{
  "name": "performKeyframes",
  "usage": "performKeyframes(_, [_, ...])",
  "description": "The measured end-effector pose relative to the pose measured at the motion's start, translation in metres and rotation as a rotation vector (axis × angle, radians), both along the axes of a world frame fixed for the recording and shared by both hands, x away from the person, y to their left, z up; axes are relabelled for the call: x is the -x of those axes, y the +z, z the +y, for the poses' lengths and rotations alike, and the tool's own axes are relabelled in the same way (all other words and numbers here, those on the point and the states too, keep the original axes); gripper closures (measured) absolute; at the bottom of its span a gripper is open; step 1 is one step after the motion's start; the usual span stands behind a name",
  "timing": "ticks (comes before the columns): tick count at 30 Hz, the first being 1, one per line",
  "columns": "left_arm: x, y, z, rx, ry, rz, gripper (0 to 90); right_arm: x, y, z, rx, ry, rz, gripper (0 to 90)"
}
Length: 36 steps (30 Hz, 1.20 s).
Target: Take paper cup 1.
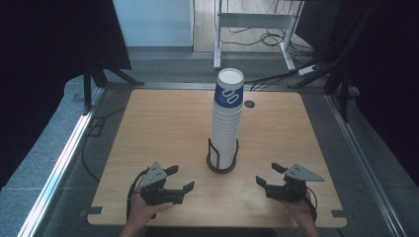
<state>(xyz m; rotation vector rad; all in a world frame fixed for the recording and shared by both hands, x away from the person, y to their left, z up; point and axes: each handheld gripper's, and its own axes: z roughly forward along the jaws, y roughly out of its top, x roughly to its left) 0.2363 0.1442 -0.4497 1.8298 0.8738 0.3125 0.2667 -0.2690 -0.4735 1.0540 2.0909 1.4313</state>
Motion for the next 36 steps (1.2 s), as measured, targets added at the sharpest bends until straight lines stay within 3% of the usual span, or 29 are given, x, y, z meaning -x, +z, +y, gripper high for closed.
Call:
performKeyframes(11, [-0.002,0.000,0.002,0.007,0.048,-0.023,18.1,-0.002,-0.001,-0.008,-0.015,-0.005,0.011,19.2])
performKeyframes(21, [-0.003,-0.001,-0.003,-0.010,0.016,-0.008,19.2,0.003,0.004,-0.023,-0.037,0.014,-0.014,20.0])
performKeyframes(26, [-0.009,-0.007,-0.010,-0.037,0.031,-0.005,19.1,0.002,0.007,-0.028,-0.072,0.056,-0.026,20.7])
performKeyframes(30, [-0.016,-0.004,-0.022,-0.044,0.032,-0.016,19.0,0.002,0.008,-0.031,-0.073,0.080,-0.024,20.9])
performKeyframes(36, [-0.020,0.005,-0.034,-0.012,0.001,-0.031,17.4,0.002,0.013,-0.035,-0.068,0.065,-0.021,21.6])
